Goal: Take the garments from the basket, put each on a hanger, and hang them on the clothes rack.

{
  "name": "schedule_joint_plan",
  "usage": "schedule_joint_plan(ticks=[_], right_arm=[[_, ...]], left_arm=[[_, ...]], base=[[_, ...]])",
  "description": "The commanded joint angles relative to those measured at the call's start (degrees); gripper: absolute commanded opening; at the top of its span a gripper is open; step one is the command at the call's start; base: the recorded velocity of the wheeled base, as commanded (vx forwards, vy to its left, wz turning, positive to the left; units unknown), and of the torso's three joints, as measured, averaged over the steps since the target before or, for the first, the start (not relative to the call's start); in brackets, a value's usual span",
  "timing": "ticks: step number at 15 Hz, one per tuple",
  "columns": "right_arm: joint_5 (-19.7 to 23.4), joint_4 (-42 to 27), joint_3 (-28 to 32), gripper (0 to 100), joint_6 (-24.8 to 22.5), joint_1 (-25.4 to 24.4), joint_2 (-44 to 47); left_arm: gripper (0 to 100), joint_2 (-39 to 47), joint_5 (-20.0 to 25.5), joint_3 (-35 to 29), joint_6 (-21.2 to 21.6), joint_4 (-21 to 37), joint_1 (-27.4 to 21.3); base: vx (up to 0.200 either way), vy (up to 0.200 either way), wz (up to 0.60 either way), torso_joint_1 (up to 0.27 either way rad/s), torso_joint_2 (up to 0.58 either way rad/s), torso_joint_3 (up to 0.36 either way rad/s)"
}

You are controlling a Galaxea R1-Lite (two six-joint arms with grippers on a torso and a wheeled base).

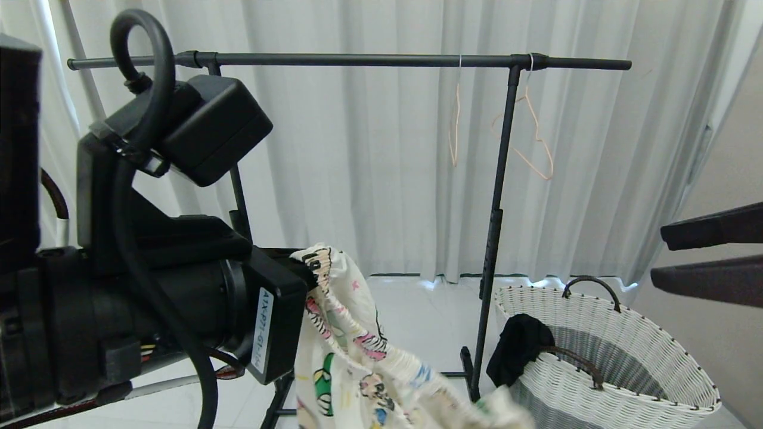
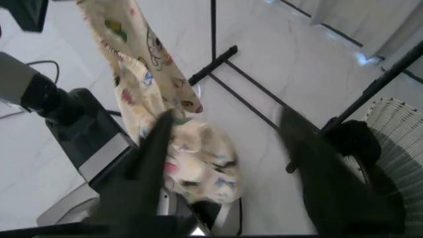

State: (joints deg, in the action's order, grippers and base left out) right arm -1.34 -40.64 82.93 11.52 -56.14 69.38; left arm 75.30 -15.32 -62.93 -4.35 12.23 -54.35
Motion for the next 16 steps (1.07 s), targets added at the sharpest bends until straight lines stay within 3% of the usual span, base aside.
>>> schedule_joint_plan(ticks=[1, 3, 4, 5, 6, 8, 9, 12, 16], right_arm=[[-0.15, -0.14, -2.78, 100, -0.71, -0.02, -2.67], [-2.70, -2.25, -5.41, 100, -0.71, 1.73, -5.04], [-7.80, -6.91, -5.59, 100, -0.80, 4.99, -5.57], [-13.25, -11.65, -5.50, 100, -0.89, 8.85, -5.92], [-17.12, -14.38, -5.76, 100, -0.89, 13.25, -6.53], [-17.99, -14.46, -8.40, 100, -1.15, 19.40, -8.29], [-18.87, -14.11, -11.39, 100, -2.12, 21.51, -9.17], [-22.92, -9.89, -19.48, 100, -9.15, 26.25, -13.65], [-23.00, -3.74, -25.19, 100, -9.85, 28.80, -15.32]], left_arm=[[0, 0.99, -1.11, 0.09, 0.05, -0.01, 0.47], [0, 0.37, -2.61, 0.88, 0.40, 0.34, 1.17], [0, -1.21, -3.40, 2.28, 2.15, 0.78, 3.19], [0, -3.58, -3.66, 3.95, 5.93, 2.01, 8.99], [0, -5.96, -3.13, 6.50, 10.59, 2.63, 18.05], [0, -9.73, -0.06, 11.51, 15.87, 2.63, 32.72], [0, -11.58, 2.05, 13.80, 16.13, 2.54, 36.94], [0, -16.85, 2.76, 19.86, 16.22, 2.54, 41.34], [0, -18.44, 2.76, 22.94, 15.60, 2.45, 42.30]], base=[[0.000, 0.000, 0.00, 0.000, 0.00, 0.000], [0.000, 0.000, 0.00, 0.000, 0.00, 0.000], [0.000, 0.000, 0.00, 0.000, 0.00, 0.000], [0.000, 0.000, 0.00, 0.000, 0.00, 0.000], [0.000, 0.000, 0.00, 0.000, 0.00, 0.000], [0.000, 0.000, 0.00, 0.000, 0.00, 0.000], [0.000, 0.000, 0.00, 0.000, 0.00, 0.000], [0.000, 0.000, 0.00, 0.000, 0.00, 0.000], [0.000, 0.000, 0.00, 0.000, 0.00, 0.000]])
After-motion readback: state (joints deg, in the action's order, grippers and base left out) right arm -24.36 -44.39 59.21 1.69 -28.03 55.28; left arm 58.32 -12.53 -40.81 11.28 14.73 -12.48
